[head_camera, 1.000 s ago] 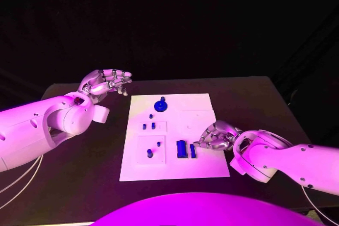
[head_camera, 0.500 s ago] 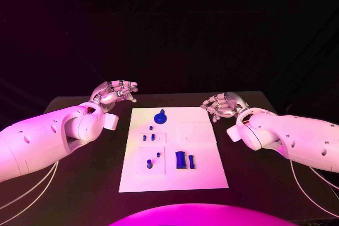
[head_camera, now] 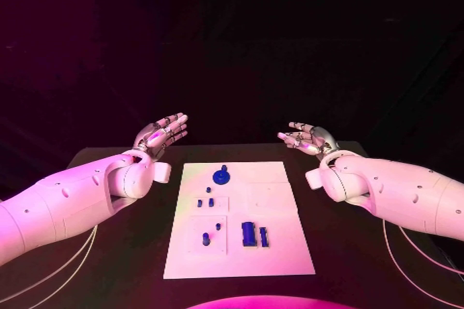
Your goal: Assemble the parts on the task board
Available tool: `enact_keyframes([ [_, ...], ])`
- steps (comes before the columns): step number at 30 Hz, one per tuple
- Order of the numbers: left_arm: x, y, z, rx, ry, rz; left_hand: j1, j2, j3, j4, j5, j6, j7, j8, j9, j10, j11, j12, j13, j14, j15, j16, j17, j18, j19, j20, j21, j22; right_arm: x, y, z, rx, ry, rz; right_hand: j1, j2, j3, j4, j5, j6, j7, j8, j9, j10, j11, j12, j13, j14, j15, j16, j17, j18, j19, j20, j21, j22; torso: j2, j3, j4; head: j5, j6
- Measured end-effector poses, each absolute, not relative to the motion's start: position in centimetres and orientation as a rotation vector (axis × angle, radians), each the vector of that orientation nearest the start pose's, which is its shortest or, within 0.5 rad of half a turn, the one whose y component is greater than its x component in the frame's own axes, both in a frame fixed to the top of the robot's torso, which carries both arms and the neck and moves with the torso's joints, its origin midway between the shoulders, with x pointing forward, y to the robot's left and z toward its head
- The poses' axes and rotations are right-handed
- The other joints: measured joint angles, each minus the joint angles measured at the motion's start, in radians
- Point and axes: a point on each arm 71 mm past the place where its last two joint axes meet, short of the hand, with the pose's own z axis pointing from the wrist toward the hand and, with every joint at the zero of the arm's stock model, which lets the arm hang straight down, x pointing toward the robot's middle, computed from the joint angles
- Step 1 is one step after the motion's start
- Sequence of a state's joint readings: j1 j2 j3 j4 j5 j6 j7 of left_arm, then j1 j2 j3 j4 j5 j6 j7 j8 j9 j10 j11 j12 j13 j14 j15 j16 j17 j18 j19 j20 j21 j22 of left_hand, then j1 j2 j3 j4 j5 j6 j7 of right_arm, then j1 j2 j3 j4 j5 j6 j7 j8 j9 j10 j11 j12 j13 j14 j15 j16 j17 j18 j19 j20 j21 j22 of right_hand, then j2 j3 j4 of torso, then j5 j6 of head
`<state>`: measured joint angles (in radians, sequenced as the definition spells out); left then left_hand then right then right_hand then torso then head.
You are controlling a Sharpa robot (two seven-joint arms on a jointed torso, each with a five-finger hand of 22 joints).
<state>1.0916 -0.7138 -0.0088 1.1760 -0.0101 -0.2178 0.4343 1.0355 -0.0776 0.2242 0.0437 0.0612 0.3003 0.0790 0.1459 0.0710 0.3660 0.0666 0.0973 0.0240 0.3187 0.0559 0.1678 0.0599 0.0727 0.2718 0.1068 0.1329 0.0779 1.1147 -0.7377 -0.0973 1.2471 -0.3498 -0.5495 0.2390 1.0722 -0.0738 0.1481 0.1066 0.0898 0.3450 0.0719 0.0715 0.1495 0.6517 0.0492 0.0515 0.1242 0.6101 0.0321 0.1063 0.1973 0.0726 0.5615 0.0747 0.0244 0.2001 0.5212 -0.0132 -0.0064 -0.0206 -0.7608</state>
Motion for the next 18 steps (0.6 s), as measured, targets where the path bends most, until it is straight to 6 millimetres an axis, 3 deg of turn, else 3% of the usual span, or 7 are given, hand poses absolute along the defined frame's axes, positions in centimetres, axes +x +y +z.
enact_keyframes([
  [2, 52.4, 24.4, -24.3, -1.200, 1.370, -1.431, -0.101, 0.023, -0.066, -0.013, -0.018, -0.089, -0.023, -0.043, -0.021, -0.108, -0.020, -0.029, -0.007, -0.094, -0.017, -0.050, -0.018, -0.020, -0.080, -0.031, -0.039, -0.023, 50.8, -24.6, -25.6, 0.969, 1.502, 0.986, -0.090, 0.022, -0.044, -0.031, -0.027, -0.102, -0.022, -0.021, -0.044, -0.188, -0.014, -0.015, -0.037, -0.178, -0.009, -0.031, -0.058, -0.012, -0.164, -0.022, -0.003, -0.059, 0.001, 0.0005, 0.0004, 0.001, 0.010],
  [3, 52.2, 24.1, -24.3, -1.201, 1.372, -1.433, -0.203, 0.032, -0.090, -0.017, -0.024, -0.120, -0.031, -0.058, -0.028, -0.147, -0.027, -0.039, -0.009, -0.127, -0.022, -0.067, -0.024, -0.020, -0.109, -0.043, -0.053, -0.031, 50.6, -24.2, -25.5, 0.976, 1.498, 1.002, -0.138, 0.029, -0.058, -0.042, -0.035, -0.136, -0.029, -0.028, -0.059, -0.252, -0.019, -0.021, -0.049, -0.237, -0.012, -0.042, -0.078, -0.022, -0.220, -0.029, -0.008, -0.079, 0.002, 0.0011, 0.0007, 0.002, 0.017],
  [5, 51.7, 23.4, -24.3, -1.203, 1.375, -1.437, -0.433, 0.045, -0.129, -0.025, -0.035, -0.173, -0.046, -0.084, -0.041, -0.212, -0.039, -0.056, -0.014, -0.184, -0.032, -0.097, -0.035, -0.036, -0.157, -0.062, -0.077, -0.045, 49.9, -23.1, -25.2, 0.998, 1.486, 1.045, -0.373, 0.043, -0.084, -0.063, -0.052, -0.199, -0.041, -0.041, -0.086, -0.373, -0.028, -0.029, -0.072, -0.350, -0.018, -0.061, -0.114, -0.035, -0.323, -0.043, -0.011, -0.116, 0.004, 0.0021, 0.0013, 0.005, 0.034],
  [8, 50.8, 22.4, -24.1, -1.206, 1.372, -1.434, -0.671, 0.058, -0.166, -0.033, -0.042, -0.224, -0.058, -0.109, -0.053, -0.273, -0.050, -0.072, -0.018, -0.238, -0.042, -0.126, -0.045, -0.041, -0.203, -0.080, -0.100, -0.058, 48.8, -21.4, -24.5, 1.042, 1.449, 1.123, -0.646, 0.055, -0.108, -0.082, -0.067, -0.258, -0.054, -0.053, -0.112, -0.485, -0.037, -0.036, -0.093, -0.455, -0.024, -0.080, -0.147, -0.042, -0.419, -0.056, -0.016, -0.149, 0.008, 0.0045, 0.0024, 0.009, 0.068],
  [9, 50.5, 22.0, -24.0, -1.208, 1.370, -1.432, -0.721, 0.061, -0.175, -0.034, -0.046, -0.235, -0.062, -0.114, -0.055, -0.286, -0.053, -0.076, -0.019, -0.250, -0.043, -0.131, -0.047, -0.052, -0.212, -0.084, -0.104, -0.061, 48.4, -20.9, -24.2, 1.055, 1.436, 1.145, -0.705, 0.058, -0.114, -0.085, -0.070, -0.269, -0.056, -0.053, -0.117, -0.508, -0.038, -0.039, -0.097, -0.477, -0.025, -0.083, -0.154, -0.051, -0.439, -0.058, -0.016, -0.157, 0.009, 0.0055, 0.0026, 0.010, 0.079],
  [13, 48.8, 20.4, -23.7, -1.215, 1.356, -1.411, -0.873, 0.069, -0.197, -0.040, -0.050, -0.264, -0.073, -0.126, -0.063, -0.324, -0.059, -0.085, -0.020, -0.282, -0.051, -0.149, -0.053, -0.052, -0.240, -0.096, -0.115, -0.069, 47.1, -19.4, -23.3, 1.117, 1.373, 1.215, -0.884, 0.066, -0.128, -0.099, -0.077, -0.307, -0.064, -0.058, -0.133, -0.578, -0.044, -0.040, -0.110, -0.542, -0.029, -0.092, -0.175, -0.051, -0.498, -0.066, -0.016, -0.178, 0.016, 0.0086, 0.0046, 0.016, 0.122],
  [18, 47.4, 19.3, -23.2, -1.220, 1.325, -1.366, -0.960, 0.074, -0.208, -0.042, -0.054, -0.279, -0.077, -0.133, -0.067, -0.343, -0.065, -0.088, -0.022, -0.298, -0.056, -0.156, -0.056, -0.052, -0.254, -0.103, -0.122, -0.074, 46.4, -18.9, -22.7, 1.172, 1.310, 1.242, -0.985, 0.070, -0.137, -0.102, -0.082, -0.323, -0.069, -0.064, -0.142, -0.617, -0.048, -0.044, -0.118, -0.577, -0.032, -0.099, -0.187, -0.051, -0.531, -0.073, -0.020, -0.190, 0.020, 0.0117, 0.0058, 0.019, 0.150],
])
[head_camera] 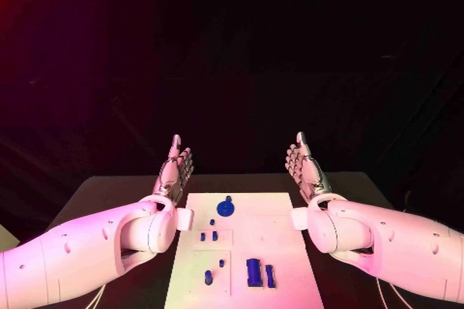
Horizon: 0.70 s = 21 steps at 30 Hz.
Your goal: Assemble the parts on the task board
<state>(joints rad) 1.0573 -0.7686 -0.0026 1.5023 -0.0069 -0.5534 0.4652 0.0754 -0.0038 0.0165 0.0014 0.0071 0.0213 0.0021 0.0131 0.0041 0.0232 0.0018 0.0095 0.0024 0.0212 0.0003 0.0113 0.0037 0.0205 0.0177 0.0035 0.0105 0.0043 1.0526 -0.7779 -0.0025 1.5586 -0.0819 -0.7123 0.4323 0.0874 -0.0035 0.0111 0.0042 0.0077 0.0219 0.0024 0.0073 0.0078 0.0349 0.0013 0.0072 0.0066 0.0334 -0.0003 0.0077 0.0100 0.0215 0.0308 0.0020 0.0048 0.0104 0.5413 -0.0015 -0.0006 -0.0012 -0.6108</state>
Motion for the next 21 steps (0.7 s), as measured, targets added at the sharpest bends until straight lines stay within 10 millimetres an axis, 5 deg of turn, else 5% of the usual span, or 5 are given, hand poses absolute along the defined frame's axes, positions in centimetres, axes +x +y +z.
enact_keyframes([
  [4, 46.58, 18.96, -22.87, -1.224, 1.297, -1.320, -0.047, 0.003, -0.008, -0.002, -0.002, -0.011, -0.001, -0.008, -0.002, -0.013, -0.001, -0.003, -0.001, -0.012, 0.000, -0.005, -0.001, 0.000, -0.008, -0.003, -0.004, -0.001, 46.19, -18.94, -22.66, 1.199, 1.278, 1.237, -0.041, 0.001, -0.003, -0.003, 0.000, -0.009, 0.000, 0.000, -0.003, -0.012, -0.002, 0.000, -0.003, -0.013, -0.002, -0.001, -0.004, 0.000, -0.012, -0.001, 0.000, -0.004, 0.002, 0.0008, 0.0002, 0.001, 0.008],
  [6, 46.35, 18.91, -22.74, -1.224, 1.282, -1.298, -0.068, 0.004, -0.012, -0.001, -0.004, -0.016, -0.002, -0.010, -0.003, -0.019, -0.002, -0.003, -0.001, -0.018, 0.000, -0.008, -0.002, 0.000, -0.014, -0.003, -0.007, -0.002, 46.20, -19.05, -22.64, 1.207, 1.266, 1.232, -0.079, 0.002, -0.006, -0.006, -0.004, -0.018, -0.003, -0.004, -0.006, -0.030, -0.002, -0.004, -0.004, -0.028, 0.000, -0.001, -0.007, -0.015, -0.026, -0.002, 0.000, -0.007, 0.002, 0.0013, 0.0004, 0.001, 0.010],
  [21, 46.23, 19.28, -22.61, -1.223, 1.240, -1.230, -0.069, 0.005, -0.012, -0.001, -0.004, -0.016, -0.002, -0.010, -0.003, -0.019, -0.002, -0.003, -0.001, -0.018, 0.000, -0.008, -0.003, 0.000, -0.014, -0.003, -0.007, -0.003, 46.21, -19.28, -22.62, 1.226, 1.236, 1.216, -0.082, 0.003, -0.006, -0.006, -0.004, -0.018, -0.003, -0.004, -0.007, -0.031, -0.002, -0.004, -0.006, -0.028, 0.000, -0.001, -0.009, -0.015, -0.026, -0.002, 0.000, -0.009, 0.003, 0.0016, 0.0006, 0.001, 0.011],
])
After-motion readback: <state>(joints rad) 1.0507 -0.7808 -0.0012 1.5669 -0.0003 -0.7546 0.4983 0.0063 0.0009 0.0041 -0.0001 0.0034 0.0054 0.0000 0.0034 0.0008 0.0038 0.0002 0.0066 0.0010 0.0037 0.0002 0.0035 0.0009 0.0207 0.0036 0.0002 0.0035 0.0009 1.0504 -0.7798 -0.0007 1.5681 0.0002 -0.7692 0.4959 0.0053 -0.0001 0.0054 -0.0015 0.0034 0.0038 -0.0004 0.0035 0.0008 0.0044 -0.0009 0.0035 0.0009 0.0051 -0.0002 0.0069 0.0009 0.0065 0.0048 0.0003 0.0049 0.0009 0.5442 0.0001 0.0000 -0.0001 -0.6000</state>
